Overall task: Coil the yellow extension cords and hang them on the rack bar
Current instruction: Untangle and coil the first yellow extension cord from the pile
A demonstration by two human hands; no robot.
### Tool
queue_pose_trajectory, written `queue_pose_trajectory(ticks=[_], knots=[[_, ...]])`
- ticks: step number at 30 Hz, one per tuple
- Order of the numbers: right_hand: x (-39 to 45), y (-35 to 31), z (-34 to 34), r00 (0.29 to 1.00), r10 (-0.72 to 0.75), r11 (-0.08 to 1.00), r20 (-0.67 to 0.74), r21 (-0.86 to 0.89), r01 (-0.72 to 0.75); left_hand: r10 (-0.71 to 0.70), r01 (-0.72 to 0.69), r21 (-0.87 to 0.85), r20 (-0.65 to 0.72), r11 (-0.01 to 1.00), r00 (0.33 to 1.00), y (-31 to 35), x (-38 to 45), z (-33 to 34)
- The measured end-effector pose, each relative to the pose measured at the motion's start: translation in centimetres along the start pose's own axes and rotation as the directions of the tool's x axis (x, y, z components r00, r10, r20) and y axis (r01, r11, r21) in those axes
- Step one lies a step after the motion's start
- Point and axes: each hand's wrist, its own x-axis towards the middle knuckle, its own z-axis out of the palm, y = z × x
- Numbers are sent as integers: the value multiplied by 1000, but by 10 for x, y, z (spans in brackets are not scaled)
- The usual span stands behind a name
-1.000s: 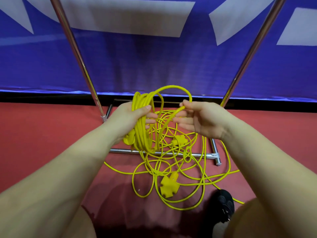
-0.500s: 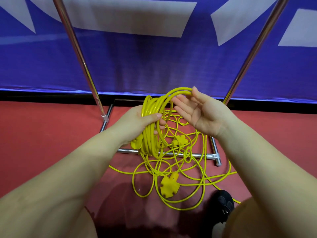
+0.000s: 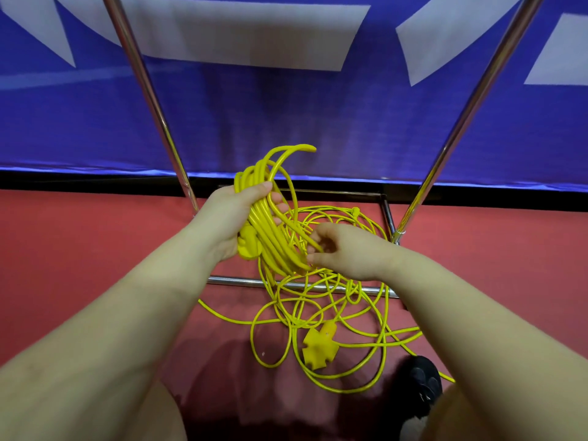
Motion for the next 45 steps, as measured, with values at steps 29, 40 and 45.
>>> queue_pose_trajectory(ticks=[29, 40, 45], knots=[[-19, -8, -37, 990, -39, 986, 135, 165, 17, 41, -101, 341, 180, 935, 983, -3, 5, -15], [-9, 4, -45, 958, 89, 987, -274, 152, -49, -79, -45, 330, 353, 943, 932, -13, -14, 9], [-9, 10, -47, 962, 105, 970, -251, 240, -43, -47, -28, 254, 283, 967, 958, -5, -9, 3]])
